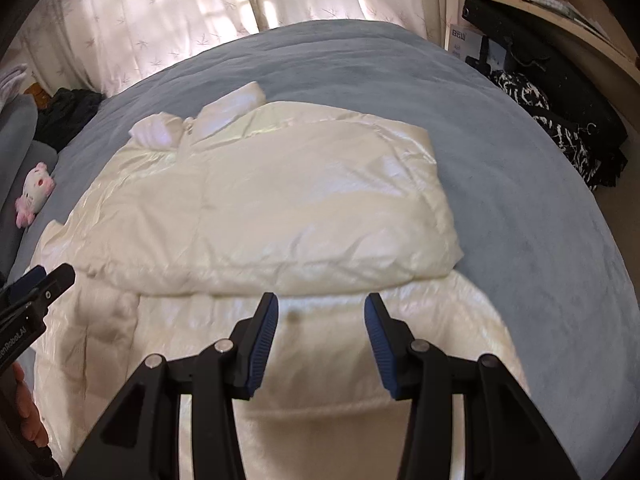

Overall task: Fold large clothes
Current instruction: 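Lower the sleeve onto the jacket front and open the right gripper, then grasp the other jacket sleeve with the left gripper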

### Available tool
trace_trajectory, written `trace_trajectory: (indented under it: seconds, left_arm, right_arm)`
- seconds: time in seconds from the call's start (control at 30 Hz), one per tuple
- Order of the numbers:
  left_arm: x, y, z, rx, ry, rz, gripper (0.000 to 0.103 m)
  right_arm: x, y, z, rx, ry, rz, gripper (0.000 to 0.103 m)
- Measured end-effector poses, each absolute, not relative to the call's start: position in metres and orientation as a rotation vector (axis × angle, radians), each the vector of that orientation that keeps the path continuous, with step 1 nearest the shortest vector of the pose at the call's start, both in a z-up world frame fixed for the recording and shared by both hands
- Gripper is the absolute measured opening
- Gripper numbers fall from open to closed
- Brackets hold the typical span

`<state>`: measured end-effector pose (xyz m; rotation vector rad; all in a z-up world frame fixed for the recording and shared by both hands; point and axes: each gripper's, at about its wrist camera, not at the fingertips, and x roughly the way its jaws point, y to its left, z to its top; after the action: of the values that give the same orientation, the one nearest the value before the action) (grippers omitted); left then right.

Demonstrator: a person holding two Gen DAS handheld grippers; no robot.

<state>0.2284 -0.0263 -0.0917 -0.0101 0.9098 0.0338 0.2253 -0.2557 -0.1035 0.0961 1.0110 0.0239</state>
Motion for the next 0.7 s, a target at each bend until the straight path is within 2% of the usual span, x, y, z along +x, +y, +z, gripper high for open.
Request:
trace_trajectory:
  seconds: [0.23,0.3,0.37,0.7]
  left_arm:
    - [0.2,-0.025,-0.078,-0.004,0.875,-0.001,0.073]
    - [0.191,-0.021,-0.075,0.01,0.863,-0.001,0.074]
    - [0.185,-0.017,-0.074,0.023,0.856,0.006,0.08]
    - [0.15,0.046,-0.062,-0.006,0.833,0.044,0.085]
  right_arm:
    - [0.2,-0.242,-0.106,0.103,1.014,0.023,0.045]
    - [0.194,-0.239,-0.107,0.119,1.019,0.029,0.045]
    - [0.187,-0.234,-0.106,0.123,1.025,0.037,0.045]
    - [0.174,-0.19,-0.076,0.08,0.983,0.088,0.045]
